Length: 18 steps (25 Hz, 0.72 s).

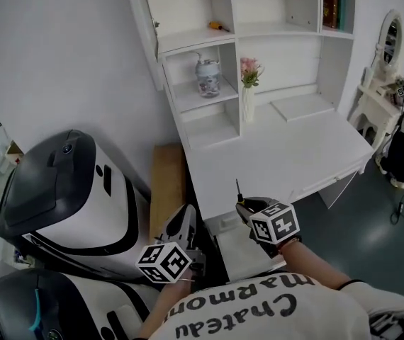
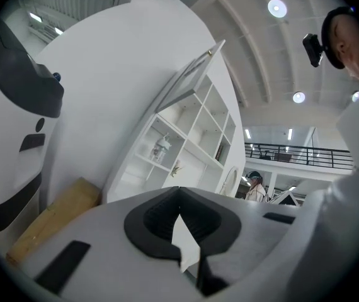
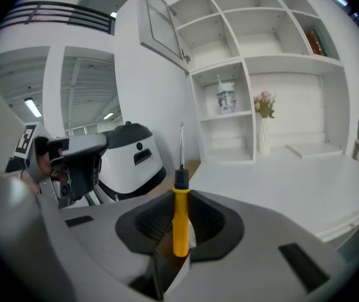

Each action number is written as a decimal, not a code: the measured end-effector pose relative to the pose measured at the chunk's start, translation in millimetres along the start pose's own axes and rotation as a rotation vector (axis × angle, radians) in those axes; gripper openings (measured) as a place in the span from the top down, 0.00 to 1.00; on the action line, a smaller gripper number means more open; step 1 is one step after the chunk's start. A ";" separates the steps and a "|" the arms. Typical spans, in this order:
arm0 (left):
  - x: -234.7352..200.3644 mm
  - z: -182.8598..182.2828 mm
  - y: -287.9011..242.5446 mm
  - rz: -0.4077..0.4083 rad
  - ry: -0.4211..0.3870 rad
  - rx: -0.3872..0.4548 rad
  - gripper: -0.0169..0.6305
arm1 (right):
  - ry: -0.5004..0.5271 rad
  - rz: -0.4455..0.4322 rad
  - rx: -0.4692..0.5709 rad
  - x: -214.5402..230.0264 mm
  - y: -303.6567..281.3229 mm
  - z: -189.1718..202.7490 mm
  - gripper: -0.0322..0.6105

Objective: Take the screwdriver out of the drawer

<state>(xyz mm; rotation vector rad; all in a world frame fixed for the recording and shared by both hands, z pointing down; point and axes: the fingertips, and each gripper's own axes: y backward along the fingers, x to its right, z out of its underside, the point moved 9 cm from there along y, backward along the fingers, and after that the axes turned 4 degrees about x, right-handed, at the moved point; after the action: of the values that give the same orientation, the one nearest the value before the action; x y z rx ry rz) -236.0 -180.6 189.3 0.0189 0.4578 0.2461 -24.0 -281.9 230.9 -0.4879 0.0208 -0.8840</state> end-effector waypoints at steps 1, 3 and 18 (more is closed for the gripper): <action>2.0 -4.4 0.2 0.007 -0.003 0.014 0.94 | 0.008 0.000 0.032 -1.7 4.8 -10.0 0.82; 7.0 -12.8 0.3 0.024 -0.009 0.037 0.94 | 0.016 -0.002 0.098 -4.7 14.7 -28.9 0.82; 41.6 -37.9 -9.4 0.043 -0.076 0.125 0.94 | -0.019 -0.076 0.394 11.0 78.4 -88.2 0.82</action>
<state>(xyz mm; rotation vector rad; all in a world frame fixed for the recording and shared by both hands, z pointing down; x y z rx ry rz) -214.4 -181.1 136.5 0.1597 0.3973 0.2583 21.8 -283.7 121.6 -0.1292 -0.1877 -0.9303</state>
